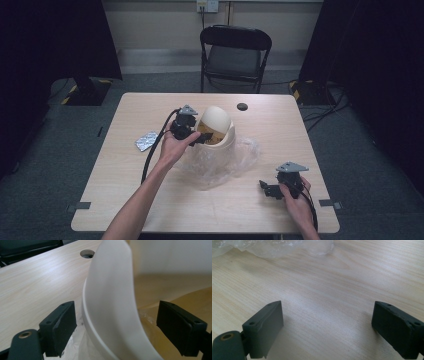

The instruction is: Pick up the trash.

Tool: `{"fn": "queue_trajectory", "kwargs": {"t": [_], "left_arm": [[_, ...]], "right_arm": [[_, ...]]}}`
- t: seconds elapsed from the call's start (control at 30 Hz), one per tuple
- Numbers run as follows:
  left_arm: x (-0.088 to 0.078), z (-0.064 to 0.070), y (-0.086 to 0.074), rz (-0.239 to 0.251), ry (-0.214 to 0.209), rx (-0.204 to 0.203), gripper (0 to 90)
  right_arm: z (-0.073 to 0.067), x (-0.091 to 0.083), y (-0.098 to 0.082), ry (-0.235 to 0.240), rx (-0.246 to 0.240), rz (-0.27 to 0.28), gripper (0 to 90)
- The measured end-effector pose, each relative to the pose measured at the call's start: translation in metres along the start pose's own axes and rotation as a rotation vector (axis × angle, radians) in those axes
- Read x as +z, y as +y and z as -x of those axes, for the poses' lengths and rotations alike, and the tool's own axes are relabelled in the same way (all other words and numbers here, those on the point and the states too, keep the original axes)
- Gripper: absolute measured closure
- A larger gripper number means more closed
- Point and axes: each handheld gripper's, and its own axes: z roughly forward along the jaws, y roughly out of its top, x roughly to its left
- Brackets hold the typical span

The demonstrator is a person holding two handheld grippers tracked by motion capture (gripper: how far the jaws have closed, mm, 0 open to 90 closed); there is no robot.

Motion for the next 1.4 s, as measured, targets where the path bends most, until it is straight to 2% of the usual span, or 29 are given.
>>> {"fn": "queue_trajectory", "kwargs": {"t": [0.13, 0.23, 0.37, 0.43, 0.5, 0.53, 0.6, 0.7, 0.8, 0.9, 0.93, 1.0, 1.07, 1.17, 1.2, 1.27, 1.3, 1.33, 1.4], "left_arm": [[0.003, -0.001, -0.001, 0.008, -0.019, -0.036, 15.7], [0.001, -0.003, -0.001, 0.010, -0.006, -0.037, 16.2], [-0.009, -0.004, 0.000, 0.022, -0.012, -0.028, 16.2], [-0.021, -0.005, 0.000, 0.037, -0.007, -0.013, 16.1], [-0.025, -0.004, 0.000, 0.048, -0.008, -0.013, 16.1], [-0.035, -0.003, -0.001, 0.060, -0.006, 0.008, 16.1], [-0.040, -0.003, -0.003, 0.071, -0.009, 0.012, 16.1], [-0.058, -0.008, -0.014, 0.109, -0.010, -0.019, 16.1], [-0.070, -0.015, -0.024, 0.128, 0.012, -0.036, 16.2], [-0.080, -0.026, -0.040, 0.101, 0.034, -0.047, 16.6], [-0.080, -0.026, -0.040, 0.101, 0.034, -0.047, 16.6], [-0.085, -0.033, -0.051, 0.054, 0.047, -0.035, 17.2], [-0.087, -0.037, -0.054, 0.038, 0.050, -0.023, 17.3], [-0.093, -0.047, -0.068, 0.060, 0.085, -0.052, 18.5], [-0.097, -0.055, -0.076, 0.047, 0.087, -0.071, 18.3], [-0.098, -0.060, -0.080, 0.044, 0.096, -0.076, 17.8], [-0.102, -0.069, -0.090, 0.049, 0.120, -0.088, 17.6], [-0.102, -0.069, -0.090, 0.049, 0.120, -0.088, 17.3], [-0.107, -0.083, -0.105, 0.031, 0.108, -0.120, 16.1]], "right_arm": [[0.000, 0.000, 0.000, 0.000, 0.000, 0.000, 9.5], [0.000, 0.000, 0.000, -0.001, -0.001, 0.000, 9.6], [0.000, 0.000, 0.000, 0.000, -0.003, 0.001, 9.6], [0.000, 0.000, 0.000, 0.000, -0.004, 0.002, 9.6], [0.000, 0.000, 0.000, 0.001, -0.003, 0.002, 9.6], [0.000, 0.000, 0.000, 0.000, -0.003, 0.002, 9.6], [0.000, 0.000, 0.000, 0.000, -0.004, 0.002, 9.6], [0.000, 0.000, 0.000, 0.000, -0.003, 0.001, 9.6], [0.000, 0.000, 0.000, 0.000, -0.003, 0.002, 9.6], [0.000, 0.000, 0.000, 0.000, -0.002, 0.001, 9.6], [0.000, 0.000, 0.000, 0.000, -0.002, 0.001, 9.6], [0.000, 0.000, 0.000, 0.001, -0.002, 0.001, 9.6], [0.000, 0.000, 0.000, 0.000, -0.001, 0.000, 9.5], [0.000, 0.000, 0.000, 0.000, -0.001, 0.000, 9.6], [0.000, 0.000, 0.000, 0.001, -0.003, 0.002, 9.6], [0.000, 0.000, 0.000, 0.000, -0.002, 0.001, 9.5], [0.000, 0.000, 0.000, 0.001, -0.002, 0.001, 9.5], [0.000, 0.000, 0.000, 0.001, -0.002, 0.001, 9.5], [0.000, 0.000, 0.000, 0.001, -0.003, 0.002, 9.6]]}}
